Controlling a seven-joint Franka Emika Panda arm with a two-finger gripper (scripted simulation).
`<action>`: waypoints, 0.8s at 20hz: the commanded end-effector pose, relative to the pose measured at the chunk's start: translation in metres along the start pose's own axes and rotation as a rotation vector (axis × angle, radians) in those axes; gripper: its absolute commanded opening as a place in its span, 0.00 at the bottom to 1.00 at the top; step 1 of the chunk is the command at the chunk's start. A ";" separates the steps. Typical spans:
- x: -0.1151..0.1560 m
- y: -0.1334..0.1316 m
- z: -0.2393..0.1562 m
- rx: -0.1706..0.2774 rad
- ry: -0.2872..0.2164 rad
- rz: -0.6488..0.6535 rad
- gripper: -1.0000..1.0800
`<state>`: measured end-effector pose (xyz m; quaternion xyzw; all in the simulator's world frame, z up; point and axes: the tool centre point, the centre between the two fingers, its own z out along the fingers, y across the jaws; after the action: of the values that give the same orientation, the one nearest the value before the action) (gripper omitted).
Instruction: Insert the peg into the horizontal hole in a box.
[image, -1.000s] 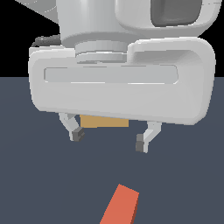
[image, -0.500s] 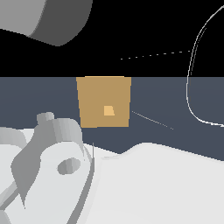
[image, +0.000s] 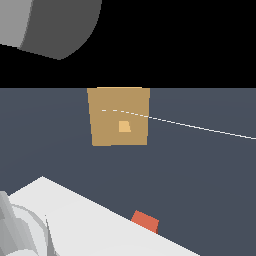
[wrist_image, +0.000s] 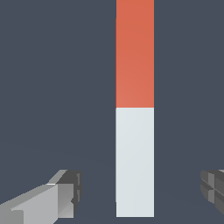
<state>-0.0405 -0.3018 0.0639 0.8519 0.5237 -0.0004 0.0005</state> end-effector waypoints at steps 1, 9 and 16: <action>0.000 0.000 0.007 0.001 0.000 0.000 0.96; 0.000 -0.001 0.044 0.001 0.001 0.001 0.96; 0.000 0.000 0.048 0.001 0.001 0.001 0.00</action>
<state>-0.0406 -0.3019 0.0162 0.8521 0.5233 -0.0004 -0.0004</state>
